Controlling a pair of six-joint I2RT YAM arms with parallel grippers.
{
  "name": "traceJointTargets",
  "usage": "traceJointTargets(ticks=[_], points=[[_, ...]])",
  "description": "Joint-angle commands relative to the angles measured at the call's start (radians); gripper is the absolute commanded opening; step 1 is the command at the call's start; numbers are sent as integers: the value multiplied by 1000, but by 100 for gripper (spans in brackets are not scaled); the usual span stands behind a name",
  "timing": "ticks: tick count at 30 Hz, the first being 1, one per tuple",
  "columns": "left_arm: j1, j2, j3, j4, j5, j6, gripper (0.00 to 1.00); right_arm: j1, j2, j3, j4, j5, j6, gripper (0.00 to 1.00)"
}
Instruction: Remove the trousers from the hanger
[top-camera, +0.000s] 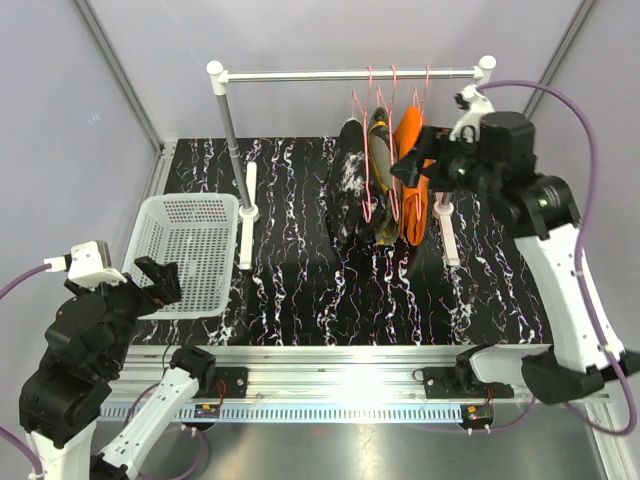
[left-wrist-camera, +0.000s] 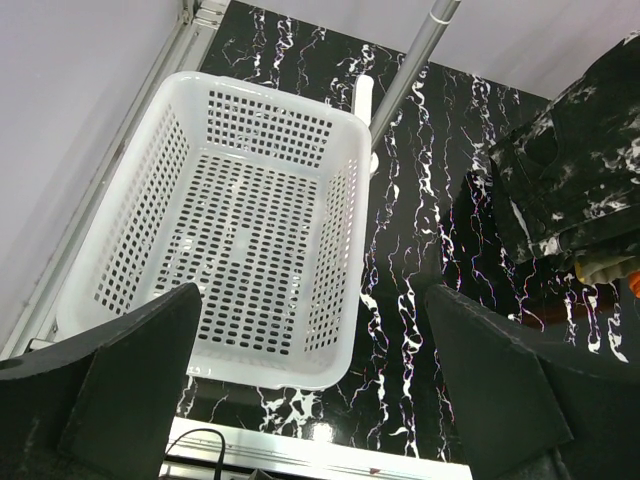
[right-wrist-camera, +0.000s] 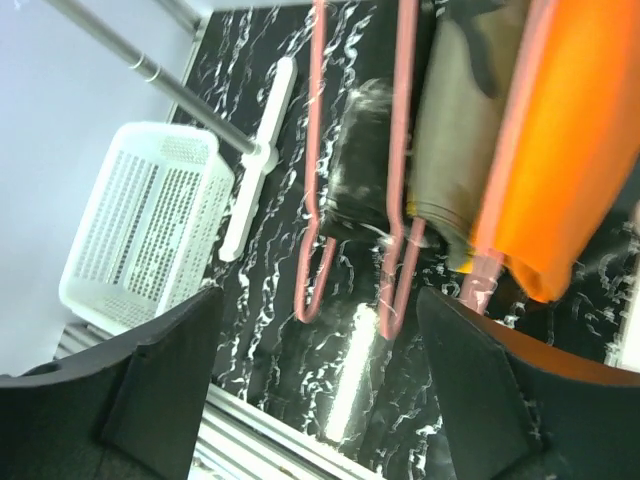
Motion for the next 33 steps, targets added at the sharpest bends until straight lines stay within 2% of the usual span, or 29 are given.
traceJointTargets(ticks=[1, 2, 3, 6, 9, 15, 20, 24, 26, 30, 32, 33], points=[[-4, 44, 17, 52, 38, -5, 99, 125, 66, 150, -15, 134, 16, 84], [-2, 48, 17, 51, 41, -3, 99, 193, 117, 176, -50, 194, 13, 83], [-2, 51, 17, 48, 42, -2, 99, 226, 141, 199, -66, 341, 11, 82], [-2, 56, 17, 43, 48, -2, 99, 311, 217, 275, -98, 522, 16, 76], [-2, 59, 21, 32, 60, 1, 99, 361, 285, 313, -113, 631, 17, 68], [-2, 82, 38, -8, 66, 4, 99, 367, 385, 313, -64, 712, 20, 64], [-2, 79, 31, -20, 77, 7, 99, 367, 440, 270, 31, 712, 17, 59], [-2, 73, 32, -26, 84, 6, 99, 367, 472, 220, 84, 745, 23, 44], [-2, 67, 32, -29, 88, 7, 99, 366, 471, 186, 132, 749, 30, 44], [-2, 61, 26, -35, 78, 15, 99, 363, 472, 114, 183, 756, 34, 38], [-2, 59, 21, -35, 77, 20, 99, 363, 466, 97, 215, 752, 33, 22], [-2, 54, 20, -37, 77, 20, 99, 364, 468, 91, 219, 755, 33, 19]])
